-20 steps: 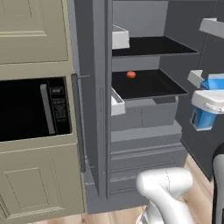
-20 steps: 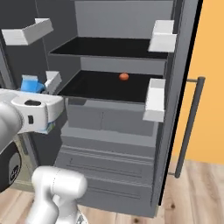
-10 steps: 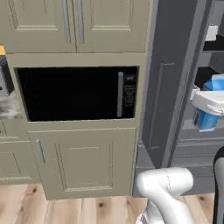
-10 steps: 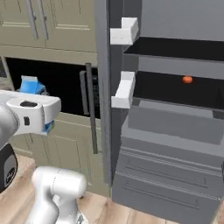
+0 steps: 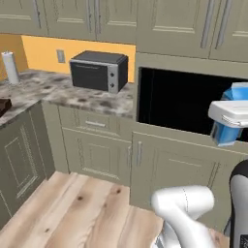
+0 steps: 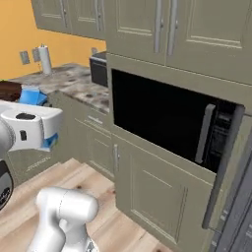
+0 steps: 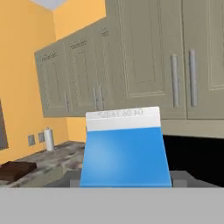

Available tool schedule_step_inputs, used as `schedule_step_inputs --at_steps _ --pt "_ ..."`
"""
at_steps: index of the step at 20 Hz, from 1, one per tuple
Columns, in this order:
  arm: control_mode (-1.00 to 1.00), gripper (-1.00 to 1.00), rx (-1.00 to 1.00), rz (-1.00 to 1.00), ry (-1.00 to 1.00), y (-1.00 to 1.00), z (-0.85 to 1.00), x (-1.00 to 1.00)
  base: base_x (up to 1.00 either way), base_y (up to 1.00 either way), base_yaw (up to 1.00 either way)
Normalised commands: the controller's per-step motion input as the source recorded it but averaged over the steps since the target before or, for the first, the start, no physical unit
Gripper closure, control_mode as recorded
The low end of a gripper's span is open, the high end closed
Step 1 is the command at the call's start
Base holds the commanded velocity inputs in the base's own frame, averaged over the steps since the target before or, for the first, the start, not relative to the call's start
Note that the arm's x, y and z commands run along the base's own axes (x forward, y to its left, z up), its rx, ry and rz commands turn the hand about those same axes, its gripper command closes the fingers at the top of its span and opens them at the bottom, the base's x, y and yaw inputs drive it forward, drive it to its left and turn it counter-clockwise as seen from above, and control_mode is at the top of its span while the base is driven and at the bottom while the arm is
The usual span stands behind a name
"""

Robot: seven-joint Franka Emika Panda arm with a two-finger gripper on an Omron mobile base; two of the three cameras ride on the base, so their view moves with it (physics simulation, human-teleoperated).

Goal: Take out the milk from the fridge and place it on the tray on the counter. Then take the sugar cube near the tray and place it in the tray.

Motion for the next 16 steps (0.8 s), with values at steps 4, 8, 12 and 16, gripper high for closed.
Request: schedule_step_inputs --at_steps 4,8,12,16 --pt "1.00 1.00 0.00 0.00 0.00 0.00 0.00 0.00 0.79 0.47 0.68" --pt "1.00 1.00 0.00 0.00 0.00 0.00 0.00 0.00 0.93 0.34 0.55" --pt "1.00 1.00 0.00 0.00 0.00 0.00 0.00 0.00 0.91 0.05 0.51" --pt "1.00 1.00 0.00 0.00 0.00 0.00 0.00 0.00 1.00 0.22 0.38"
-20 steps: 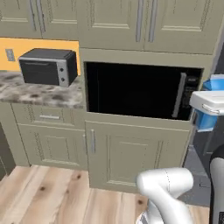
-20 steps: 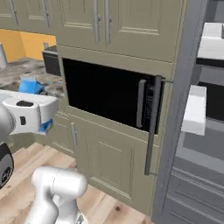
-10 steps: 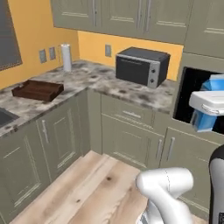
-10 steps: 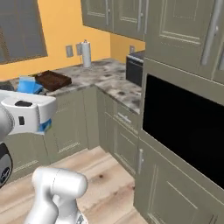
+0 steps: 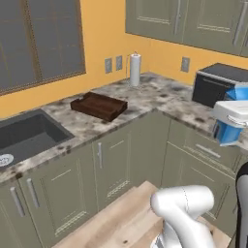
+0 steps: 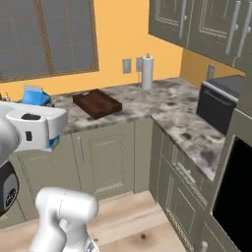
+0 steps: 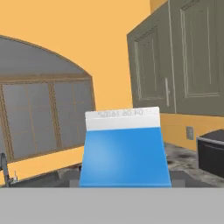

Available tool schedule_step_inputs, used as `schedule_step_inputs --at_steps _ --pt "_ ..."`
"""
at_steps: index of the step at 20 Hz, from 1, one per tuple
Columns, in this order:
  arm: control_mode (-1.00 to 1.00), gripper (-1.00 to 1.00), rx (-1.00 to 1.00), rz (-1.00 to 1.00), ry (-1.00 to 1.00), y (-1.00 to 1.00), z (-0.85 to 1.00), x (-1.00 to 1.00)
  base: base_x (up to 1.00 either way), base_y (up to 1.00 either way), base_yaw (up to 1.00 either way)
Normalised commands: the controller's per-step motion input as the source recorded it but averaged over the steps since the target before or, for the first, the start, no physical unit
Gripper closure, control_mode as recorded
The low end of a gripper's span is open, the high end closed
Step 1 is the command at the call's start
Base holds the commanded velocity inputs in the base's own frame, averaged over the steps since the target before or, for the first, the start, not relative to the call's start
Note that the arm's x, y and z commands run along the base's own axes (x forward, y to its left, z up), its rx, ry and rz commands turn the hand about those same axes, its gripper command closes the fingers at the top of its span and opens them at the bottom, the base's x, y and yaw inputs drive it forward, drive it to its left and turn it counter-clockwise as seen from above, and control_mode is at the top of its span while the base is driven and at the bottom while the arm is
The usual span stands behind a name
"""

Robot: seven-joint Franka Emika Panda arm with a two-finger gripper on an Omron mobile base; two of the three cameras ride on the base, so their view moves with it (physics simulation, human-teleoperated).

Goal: Take out the milk from the fridge and place it on the tray on the counter. Then take the sugar cube near the tray and place it in the tray.

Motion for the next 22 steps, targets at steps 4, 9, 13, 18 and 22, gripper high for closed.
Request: schedule_step_inputs --at_steps 4,9,13,18,22 --pt "1.00 1.00 0.00 0.00 0.00 0.00 0.00 0.00 1.00 0.00 0.13" --pt "1.00 1.00 0.00 0.00 0.00 0.00 0.00 0.00 0.99 -0.19 0.30" --pt "1.00 1.00 0.00 0.00 0.00 0.00 0.00 0.00 0.78 -0.15 0.51" --pt "1.00 1.00 0.00 0.00 0.00 0.00 0.00 0.00 0.48 0.19 0.28" --pt "1.00 1.00 0.00 0.00 0.00 0.00 0.00 0.00 0.09 0.01 0.12"
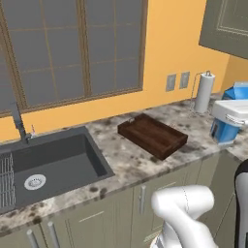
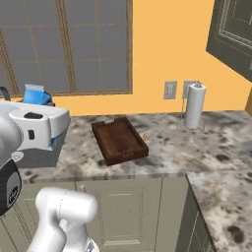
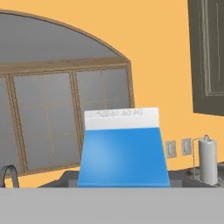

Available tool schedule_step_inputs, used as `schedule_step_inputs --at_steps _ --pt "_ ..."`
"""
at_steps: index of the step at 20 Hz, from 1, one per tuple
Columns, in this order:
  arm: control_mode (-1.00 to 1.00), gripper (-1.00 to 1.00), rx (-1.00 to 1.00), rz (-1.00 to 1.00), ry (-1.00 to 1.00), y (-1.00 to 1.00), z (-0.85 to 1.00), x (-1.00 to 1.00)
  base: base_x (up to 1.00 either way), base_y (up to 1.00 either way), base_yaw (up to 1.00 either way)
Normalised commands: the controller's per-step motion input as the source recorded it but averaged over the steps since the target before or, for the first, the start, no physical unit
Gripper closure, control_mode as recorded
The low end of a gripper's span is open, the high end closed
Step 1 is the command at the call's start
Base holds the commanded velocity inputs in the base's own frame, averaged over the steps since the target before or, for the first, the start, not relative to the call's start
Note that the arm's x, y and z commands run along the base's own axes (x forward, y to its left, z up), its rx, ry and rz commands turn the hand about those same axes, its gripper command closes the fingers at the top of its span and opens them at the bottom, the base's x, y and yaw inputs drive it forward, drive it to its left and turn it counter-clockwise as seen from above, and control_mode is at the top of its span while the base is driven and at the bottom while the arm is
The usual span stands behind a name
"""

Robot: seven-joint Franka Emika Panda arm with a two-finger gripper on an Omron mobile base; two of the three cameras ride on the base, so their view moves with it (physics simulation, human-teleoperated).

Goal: Take out the milk from the fridge and place it on the tray on the counter. Then take the sugar cube near the tray and place it in the tray.

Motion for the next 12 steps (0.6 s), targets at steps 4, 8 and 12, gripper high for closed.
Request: schedule_step_inputs --at_steps 4,8,12 --pt "1.00 1.00 0.00 0.00 0.00 0.00 0.00 0.00 0.72 0.00 0.00" --pt "1.00 1.00 0.00 0.00 0.00 0.00 0.00 0.00 0.93 0.00 0.01" --pt "1.00 1.00 0.00 0.00 0.00 0.00 0.00 0.00 0.07 -0.35 0.09"
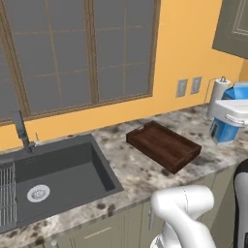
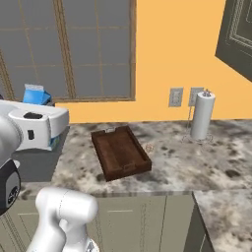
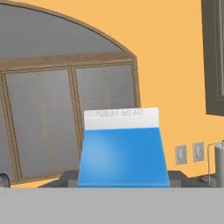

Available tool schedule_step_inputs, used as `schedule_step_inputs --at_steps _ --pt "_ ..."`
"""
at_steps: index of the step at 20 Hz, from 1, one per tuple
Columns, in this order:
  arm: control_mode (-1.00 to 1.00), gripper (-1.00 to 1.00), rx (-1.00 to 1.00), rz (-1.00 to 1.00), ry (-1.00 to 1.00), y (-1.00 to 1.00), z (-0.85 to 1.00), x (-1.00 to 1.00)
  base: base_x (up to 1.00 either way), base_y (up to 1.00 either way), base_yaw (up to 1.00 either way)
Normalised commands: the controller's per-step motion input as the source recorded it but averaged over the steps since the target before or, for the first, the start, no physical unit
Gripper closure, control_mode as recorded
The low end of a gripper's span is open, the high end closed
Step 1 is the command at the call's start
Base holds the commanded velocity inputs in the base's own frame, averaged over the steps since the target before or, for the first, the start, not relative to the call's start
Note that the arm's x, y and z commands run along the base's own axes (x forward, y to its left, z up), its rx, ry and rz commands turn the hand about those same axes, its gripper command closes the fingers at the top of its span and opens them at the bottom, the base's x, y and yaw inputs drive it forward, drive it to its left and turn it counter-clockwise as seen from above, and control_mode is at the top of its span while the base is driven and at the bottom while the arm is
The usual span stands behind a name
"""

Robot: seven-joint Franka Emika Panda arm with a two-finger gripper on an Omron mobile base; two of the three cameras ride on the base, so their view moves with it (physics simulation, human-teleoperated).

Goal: Take out the milk from the fridge and place it on the tray on the counter. Then take the sugar cube near the tray and place it in the tray.

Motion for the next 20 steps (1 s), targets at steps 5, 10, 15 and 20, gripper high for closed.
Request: schedule_step_inputs --at_steps 5,10,15,20 --pt "1.00 1.00 0.00 0.00 0.00 0.00 0.00 0.00 0.00 -0.53 0.29" --pt "1.00 1.00 0.00 0.00 0.00 0.00 0.00 0.00 0.59 -0.22 0.21" --pt "1.00 1.00 0.00 0.00 0.00 0.00 0.00 0.00 0.73 -0.34 0.16" --pt "1.00 1.00 0.00 0.00 0.00 0.00 0.00 0.00 0.94 -0.19 0.04"
